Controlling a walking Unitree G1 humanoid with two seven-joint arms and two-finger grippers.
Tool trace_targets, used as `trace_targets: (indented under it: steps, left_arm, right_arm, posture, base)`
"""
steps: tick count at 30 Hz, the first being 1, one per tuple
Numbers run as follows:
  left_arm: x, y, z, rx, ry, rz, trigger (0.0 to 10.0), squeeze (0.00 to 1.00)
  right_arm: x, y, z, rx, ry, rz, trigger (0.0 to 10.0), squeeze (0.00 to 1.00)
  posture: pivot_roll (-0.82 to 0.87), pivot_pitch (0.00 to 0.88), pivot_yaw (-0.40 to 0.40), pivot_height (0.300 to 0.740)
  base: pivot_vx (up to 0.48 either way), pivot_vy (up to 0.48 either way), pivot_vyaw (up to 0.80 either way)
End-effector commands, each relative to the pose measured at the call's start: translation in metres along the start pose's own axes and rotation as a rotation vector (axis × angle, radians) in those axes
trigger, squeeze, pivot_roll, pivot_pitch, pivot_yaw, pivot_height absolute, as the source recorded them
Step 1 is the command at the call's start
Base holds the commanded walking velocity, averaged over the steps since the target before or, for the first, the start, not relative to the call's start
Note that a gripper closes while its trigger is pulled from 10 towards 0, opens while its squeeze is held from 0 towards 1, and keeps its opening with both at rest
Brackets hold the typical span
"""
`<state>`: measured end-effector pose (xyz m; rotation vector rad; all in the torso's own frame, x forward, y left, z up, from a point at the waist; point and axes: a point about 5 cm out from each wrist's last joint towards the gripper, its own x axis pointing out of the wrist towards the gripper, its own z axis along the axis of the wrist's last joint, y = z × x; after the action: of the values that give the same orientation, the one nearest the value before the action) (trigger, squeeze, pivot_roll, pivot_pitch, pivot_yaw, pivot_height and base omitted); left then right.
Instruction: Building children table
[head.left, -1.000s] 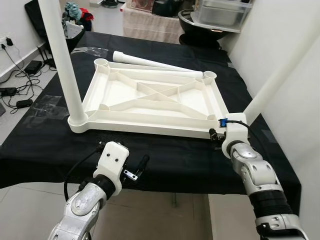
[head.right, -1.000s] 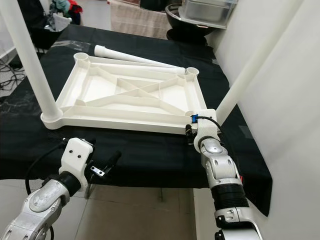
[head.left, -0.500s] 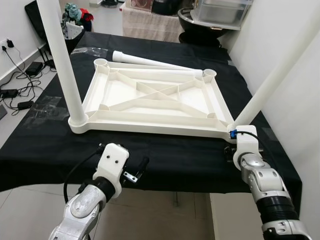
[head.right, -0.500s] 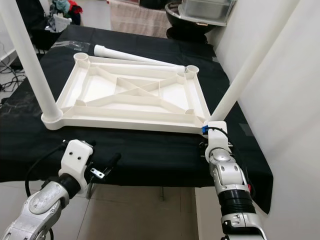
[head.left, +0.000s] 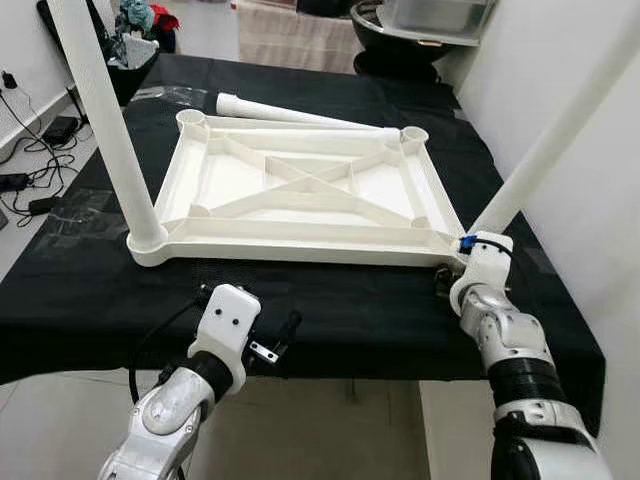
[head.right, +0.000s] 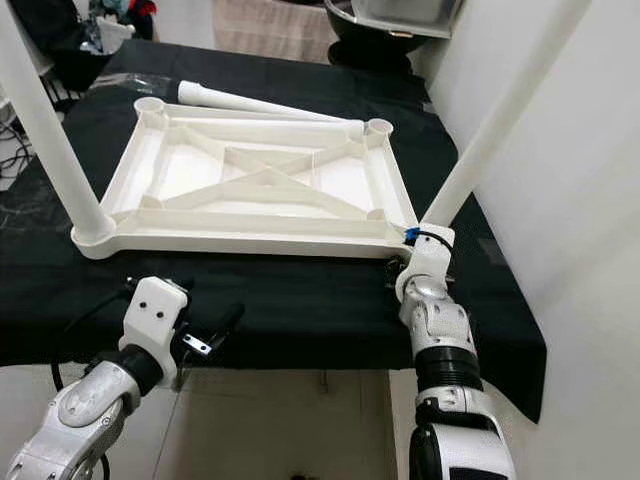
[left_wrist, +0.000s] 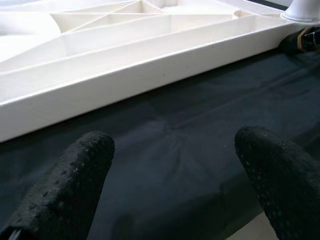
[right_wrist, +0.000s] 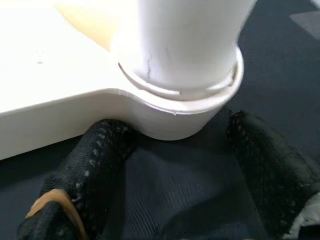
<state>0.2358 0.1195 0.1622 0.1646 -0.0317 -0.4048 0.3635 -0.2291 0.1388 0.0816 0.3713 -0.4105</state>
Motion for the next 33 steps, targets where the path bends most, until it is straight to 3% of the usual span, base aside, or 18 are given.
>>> trace_targets:
  steps: [1, 2, 3, 5, 16, 23, 25, 33]
  left_arm:
    - [-0.003, -0.005, -0.002, 0.001, 0.016, -0.013, 10.0, 0.0]
    - [-0.003, -0.005, -0.002, 0.001, 0.016, -0.013, 10.0, 0.0]
    - [-0.003, -0.005, -0.002, 0.0, 0.017, -0.015, 10.0, 0.0]
    - [-0.003, -0.005, -0.002, -0.001, 0.018, -0.015, 10.0, 0.0]
    - [-0.004, -0.008, 0.0, -0.003, 0.019, -0.02, 10.0, 0.0]
    - [-0.006, -0.008, -0.003, -0.007, 0.032, -0.029, 10.0, 0.0]
    - [-0.008, -0.008, -0.008, -0.012, 0.046, -0.038, 10.0, 0.0]
    - [-0.006, -0.007, -0.012, -0.011, 0.053, -0.046, 10.0, 0.0]
  right_arm:
    - [0.006, -0.024, -0.008, 0.038, 0.019, -0.137, 10.0, 0.0]
    - [0.006, -0.024, -0.008, 0.038, 0.019, -0.137, 10.0, 0.0]
    - [0.009, -0.04, -0.005, 0.1, -0.001, -0.243, 10.0, 0.0]
    - [0.011, -0.048, -0.002, 0.145, -0.008, -0.283, 10.0, 0.0]
    - [0.019, -0.04, 0.031, 0.229, -0.068, -0.237, 10.0, 0.0]
    - [0.02, -0.033, 0.042, 0.178, -0.123, -0.226, 10.0, 0.0]
    - [0.018, -0.028, 0.033, 0.098, -0.156, -0.188, 10.0, 0.0]
    - [-0.001, -0.028, 0.015, -0.005, -0.262, -0.178, 10.0, 0.0]
  posture:
    - [0.09, 0.212, -0.118, 0.74]
    - [0.09, 0.212, -0.118, 0.74]
    - [0.09, 0.212, -0.118, 0.74]
    - [0.1, 0.215, -0.117, 0.74]
    - [0.11, 0.216, -0.116, 0.74]
    - [0.1, 0.204, -0.117, 0.74]
    - [0.1, 0.193, -0.114, 0.74]
    - [0.09, 0.155, -0.108, 0.74]
  base:
    - [0.0, 0.0, 0.0]
    - [0.0, 0.0, 0.0]
    - [0.0, 0.0, 0.0]
    - [0.0, 0.0, 0.0]
    - [0.0, 0.0, 0.0]
    - [0.0, 0.0, 0.0]
    - [0.0, 0.0, 0.0]
    - [0.0, 0.0, 0.0]
